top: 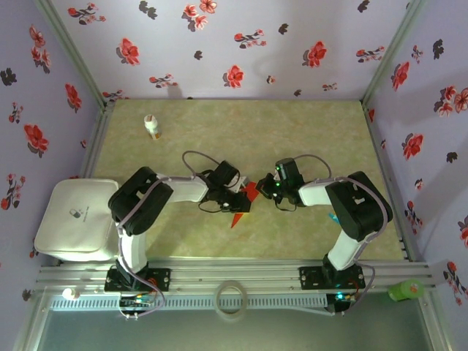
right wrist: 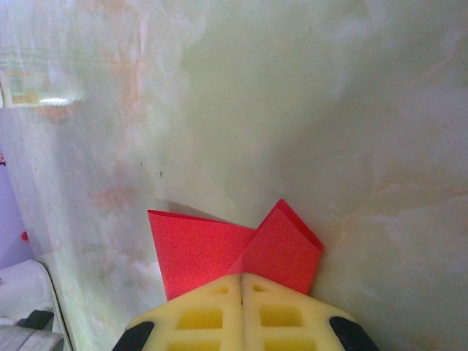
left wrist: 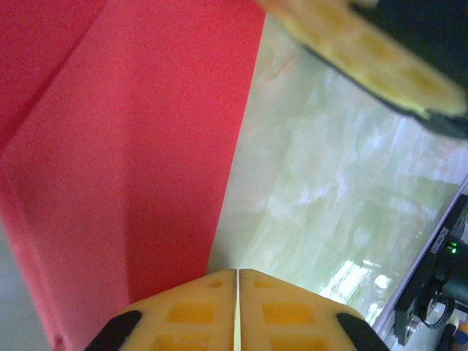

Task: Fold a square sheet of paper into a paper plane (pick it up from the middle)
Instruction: Fold the wing for the fifth time at the center of the table.

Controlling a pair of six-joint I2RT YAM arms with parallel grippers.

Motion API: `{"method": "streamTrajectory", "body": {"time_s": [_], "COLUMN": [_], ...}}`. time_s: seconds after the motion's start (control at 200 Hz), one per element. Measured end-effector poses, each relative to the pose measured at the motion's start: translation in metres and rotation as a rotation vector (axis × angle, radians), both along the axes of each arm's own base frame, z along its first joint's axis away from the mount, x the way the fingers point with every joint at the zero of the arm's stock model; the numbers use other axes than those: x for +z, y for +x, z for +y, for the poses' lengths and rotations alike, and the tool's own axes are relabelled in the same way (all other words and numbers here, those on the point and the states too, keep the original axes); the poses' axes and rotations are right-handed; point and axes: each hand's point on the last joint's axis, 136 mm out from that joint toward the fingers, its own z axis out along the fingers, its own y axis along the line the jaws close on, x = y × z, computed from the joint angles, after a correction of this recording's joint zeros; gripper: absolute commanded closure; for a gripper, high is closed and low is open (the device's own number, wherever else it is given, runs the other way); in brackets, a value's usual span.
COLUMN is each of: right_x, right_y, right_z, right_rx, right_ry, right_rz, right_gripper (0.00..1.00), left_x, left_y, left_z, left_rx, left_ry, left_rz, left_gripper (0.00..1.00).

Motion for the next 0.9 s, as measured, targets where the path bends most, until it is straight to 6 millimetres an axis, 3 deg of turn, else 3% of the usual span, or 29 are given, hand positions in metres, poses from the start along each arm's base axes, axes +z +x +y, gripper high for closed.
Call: {"method": "streamTrajectory", "body": {"time_s": [0.64,0.755,0.9], "right_x": [0.0,0.0,0.0], "right_y": [0.0,0.0,0.0], "right_z": [0.0,0.0,0.0], "right_rx": [0.003,0.003,0.003], "right_ry": [-0.005,-0.005,-0.005], "right_rz": [0.006,0.006,0.006], "right_gripper": [1.0,1.0,1.0], "left_x": [-0.001,0.008,0.035], "left_y": [-0.065,-0.067,-0.058], "left_z": [0.059,0.063,0.057], "left_rx": [-0.024,-0.02,-0.005], "left_ry": [0.055,0.058,-0.006], "left_rz": [0.104,0.097,0.017], "left_gripper": [0.89,0.91,0.91]}}
